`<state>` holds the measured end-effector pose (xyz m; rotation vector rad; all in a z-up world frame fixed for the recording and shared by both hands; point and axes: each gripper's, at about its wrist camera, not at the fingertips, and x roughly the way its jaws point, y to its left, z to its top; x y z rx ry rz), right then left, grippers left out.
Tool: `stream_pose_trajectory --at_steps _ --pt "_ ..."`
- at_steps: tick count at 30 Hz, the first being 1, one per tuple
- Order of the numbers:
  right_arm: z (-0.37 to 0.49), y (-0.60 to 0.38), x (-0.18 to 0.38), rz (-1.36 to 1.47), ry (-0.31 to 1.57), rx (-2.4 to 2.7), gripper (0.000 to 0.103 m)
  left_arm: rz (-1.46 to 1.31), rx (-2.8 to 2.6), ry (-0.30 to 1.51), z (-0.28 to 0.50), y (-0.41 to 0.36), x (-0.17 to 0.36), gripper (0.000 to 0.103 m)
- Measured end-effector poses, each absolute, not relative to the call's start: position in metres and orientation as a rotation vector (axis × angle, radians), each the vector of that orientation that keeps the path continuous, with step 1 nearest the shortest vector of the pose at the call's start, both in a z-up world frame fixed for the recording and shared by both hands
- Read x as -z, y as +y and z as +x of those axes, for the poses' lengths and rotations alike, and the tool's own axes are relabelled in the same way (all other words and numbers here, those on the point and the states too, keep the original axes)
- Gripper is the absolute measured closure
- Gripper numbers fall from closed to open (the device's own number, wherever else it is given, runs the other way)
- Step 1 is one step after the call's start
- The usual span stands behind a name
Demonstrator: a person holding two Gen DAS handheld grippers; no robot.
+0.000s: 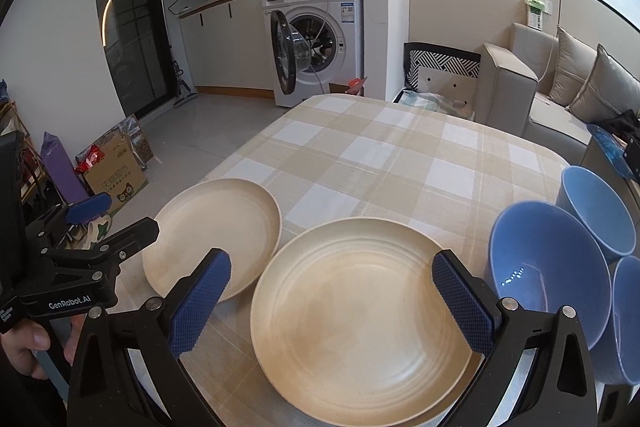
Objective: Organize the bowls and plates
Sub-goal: 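Move both open tools toward another cream plate on the table, then lower the left tool onto the plate rim while the right tool reaches the rim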
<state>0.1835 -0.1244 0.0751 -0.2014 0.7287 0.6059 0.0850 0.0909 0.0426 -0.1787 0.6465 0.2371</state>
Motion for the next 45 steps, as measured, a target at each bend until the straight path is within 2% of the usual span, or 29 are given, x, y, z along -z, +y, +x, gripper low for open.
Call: stream_pose_trajectory --at_steps 22,45 --pt "0.206 -0.055 -0.060 -0.270 0.790 -0.724 0.001 -0.265 -0.372 0.681 0.072 0.139 -0.017 0.000" --pt "0.248 -0.005 -0.012 -0.335 0.931 -0.732 0.001 -0.298 -0.419 0.765 0.091 0.157 0.016 0.000"
